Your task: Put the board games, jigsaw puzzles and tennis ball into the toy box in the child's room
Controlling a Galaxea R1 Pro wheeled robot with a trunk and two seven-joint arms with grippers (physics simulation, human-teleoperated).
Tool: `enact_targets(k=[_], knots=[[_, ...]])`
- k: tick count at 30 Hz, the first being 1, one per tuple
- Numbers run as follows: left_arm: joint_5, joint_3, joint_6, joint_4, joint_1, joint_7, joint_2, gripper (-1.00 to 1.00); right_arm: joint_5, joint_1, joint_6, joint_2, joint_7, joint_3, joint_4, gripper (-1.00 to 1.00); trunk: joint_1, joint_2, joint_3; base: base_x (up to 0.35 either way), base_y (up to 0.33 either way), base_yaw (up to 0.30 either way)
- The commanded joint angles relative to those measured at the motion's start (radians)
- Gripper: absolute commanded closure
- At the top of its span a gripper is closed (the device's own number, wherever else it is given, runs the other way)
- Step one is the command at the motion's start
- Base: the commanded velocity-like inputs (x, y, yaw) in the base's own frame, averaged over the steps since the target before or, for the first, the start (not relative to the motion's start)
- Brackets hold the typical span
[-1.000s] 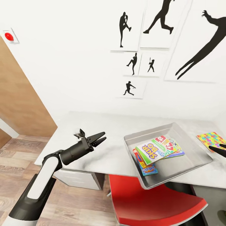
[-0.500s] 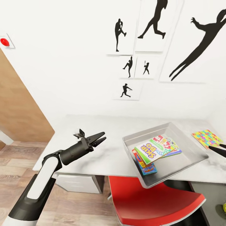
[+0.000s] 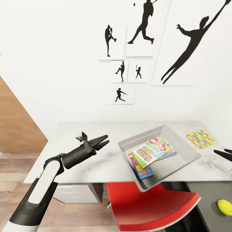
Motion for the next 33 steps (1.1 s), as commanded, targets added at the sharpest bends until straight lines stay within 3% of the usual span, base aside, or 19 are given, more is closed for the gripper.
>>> enact_targets(k=[1,22,33], knots=[[0.003,-0.001,0.003,0.000,-0.002,0.000,0.000,-1.00,0.009,-0.002,0.017,0.000,0.009,0.000,-0.001,-1.00,0.001,-0.002,0.000,0.000,0.001,-0.190],[0.003,-0.002,0.005,0.000,-0.010,0.005,-0.001,-1.00,0.011,-0.002,0.055,-0.002,0.008,0.007,0.000,-1.00,0.001,-0.002,0.029,0.000,0.000,-0.195],[0.003,-0.003,0.005,0.000,-0.010,0.005,-0.003,-1.00,0.061,-0.006,0.098,-0.001,0.008,0.008,0.011,-1.00,0.001,-0.002,0.043,0.000,0.000,-0.190]])
